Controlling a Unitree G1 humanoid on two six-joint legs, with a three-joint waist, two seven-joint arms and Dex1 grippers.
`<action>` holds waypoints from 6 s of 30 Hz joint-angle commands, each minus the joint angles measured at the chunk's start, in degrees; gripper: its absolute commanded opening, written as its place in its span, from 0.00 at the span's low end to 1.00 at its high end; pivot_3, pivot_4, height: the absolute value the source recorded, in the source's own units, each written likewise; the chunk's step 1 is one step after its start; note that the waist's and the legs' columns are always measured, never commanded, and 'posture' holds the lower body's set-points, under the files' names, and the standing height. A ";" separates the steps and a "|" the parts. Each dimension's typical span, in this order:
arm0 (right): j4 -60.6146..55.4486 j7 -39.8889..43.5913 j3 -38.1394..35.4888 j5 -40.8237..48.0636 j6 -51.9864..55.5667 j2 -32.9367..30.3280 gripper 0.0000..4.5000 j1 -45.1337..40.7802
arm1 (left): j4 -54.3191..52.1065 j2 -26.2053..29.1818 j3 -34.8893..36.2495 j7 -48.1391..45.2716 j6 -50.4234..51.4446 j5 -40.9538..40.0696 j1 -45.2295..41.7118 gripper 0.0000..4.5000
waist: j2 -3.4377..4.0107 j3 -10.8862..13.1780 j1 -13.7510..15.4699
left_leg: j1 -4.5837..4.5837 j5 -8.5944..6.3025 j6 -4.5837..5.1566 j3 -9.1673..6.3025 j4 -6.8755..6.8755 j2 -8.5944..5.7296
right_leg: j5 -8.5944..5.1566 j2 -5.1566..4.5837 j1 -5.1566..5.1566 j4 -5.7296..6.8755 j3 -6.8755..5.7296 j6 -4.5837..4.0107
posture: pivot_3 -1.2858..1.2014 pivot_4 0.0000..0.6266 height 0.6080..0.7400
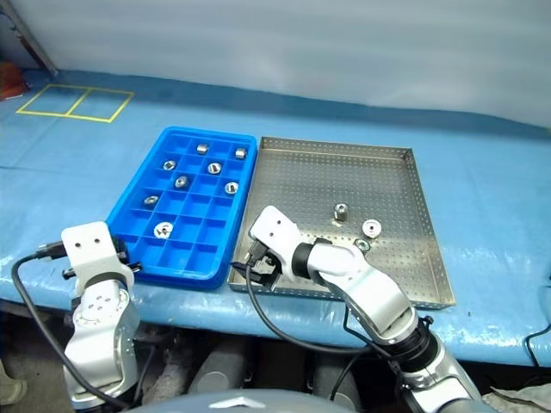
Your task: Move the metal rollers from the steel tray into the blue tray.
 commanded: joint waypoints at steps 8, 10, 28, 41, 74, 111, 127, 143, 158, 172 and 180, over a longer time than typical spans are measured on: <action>-4.01 -1.62 -1.96 0.18 0.29 0.31 1.00 1.41 | 3.83 1.55 1.06 -4.72 -0.21 -3.65 -3.47 0.74 | 0.02 -0.01 -0.17 | 0.01 0.00 0.00 0.00 -0.01 -0.01 | -0.02 -0.02 0.00 0.00 -0.01 -0.03 | 0.62 0.24 1.00; -4.40 -3.04 -2.79 -0.18 0.73 0.61 1.00 1.94 | 3.96 1.61 0.88 -4.96 -2.02 -4.04 -3.93 0.90 | 0.04 -0.02 -0.07 | 0.01 0.01 -0.01 -0.05 0.00 0.00 | -0.03 -0.01 0.01 0.02 -0.05 -0.05 | 0.62 0.24 1.00; 17.03 -27.14 -22.55 -9.86 -2.11 16.33 1.00 -4.56 | -3.36 14.88 -18.97 -37.42 -15.68 -27.68 2.50 1.00 | 0.13 0.02 -2.62 | -0.06 0.07 0.02 0.07 -0.29 0.02 | 0.15 0.02 -0.15 -0.01 0.00 -0.34 | 0.61 0.24 1.00; 22.80 -29.23 -24.21 -11.27 -1.60 18.73 1.00 -2.17 | -6.00 24.41 -25.47 -41.15 -13.29 -32.61 4.40 1.00 | 0.38 0.13 -3.10 | 0.01 0.07 0.02 0.09 -0.28 0.09 | -0.14 0.10 -0.14 0.03 0.04 -0.32 | 0.62 0.24 1.00; 20.59 -25.01 -23.24 -9.29 -4.30 21.47 1.00 -5.83 | -5.12 26.98 -26.79 -40.18 -14.15 -32.73 3.57 1.00 | 0.59 0.25 -3.12 | -0.03 0.07 0.02 0.10 -0.31 0.11 | -0.14 0.13 -0.22 0.02 0.05 -0.31 | 0.62 0.24 1.00; 39.38 -17.69 -16.90 -12.57 -17.79 23.26 0.42 -12.80 | -5.13 23.07 -19.92 -27.46 -18.43 -25.20 5.47 1.00 | 0.60 0.27 -2.34 | -0.03 0.08 0.01 0.12 -0.41 0.10 | 0.02 0.12 -0.27 0.01 0.09 -0.03 | 0.66 0.24 1.00; 48.08 -11.21 -12.56 -11.81 -20.80 29.92 0.42 -23.48 | -12.51 15.84 -7.35 -15.86 -17.93 -18.81 13.47 1.00 | 0.58 0.26 4.79 | -0.19 0.14 -0.12 0.09 -0.72 0.04 | 0.02 0.13 -0.55 -0.01 0.03 -0.05 | 0.75 0.24 1.00; 56.09 -12.31 -14.48 -12.45 -23.74 29.18 0.42 -24.12 | -12.19 15.24 -10.11 -16.23 -16.89 -18.41 12.19 1.00 | 0.57 0.25 15.06 | -0.40 0.16 -0.43 0.29 -0.72 0.00 | -0.02 0.33 -0.80 -0.01 -0.12 -0.09 | 0.73 0.24 1.00; 41.19 -15.38 -17.58 -12.89 -17.99 24.98 1.00 -19.29 | -9.04 18.30 -14.49 -23.35 -15.08 -22.02 7.97 1.00 | 0.58 0.23 14.95 | -0.44 0.13 -0.48 0.28 -0.66 0.00 | -0.03 0.37 -0.78 -0.02 -0.17 -0.12 | 0.67 0.24 1.00; 14.14 -32.49 -31.12 -16.59 5.33 21.69 1.00 -6.70 | -2.09 22.29 -25.82 -35.20 -14.85 -27.37 0.00 1.00 | 0.70 0.16 2.65 | -0.55 0.15 -0.45 0.21 -0.45 -0.04 | 0.01 0.34 -0.76 0.09 -0.15 -0.14 | 0.58 0.24 1.00; 10.63 -35.74 -35.21 -16.47 16.60 23.64 1.00 -4.96 | -0.24 22.98 -27.86 -37.65 -15.54 -27.65 -1.39 1.00 | 0.71 0.16 -4.74 | -0.19 0.15 -0.43 0.22 -0.49 0.01 | -0.04 0.35 -0.65 0.32 0.10 -0.20 | 0.57 0.24 1.00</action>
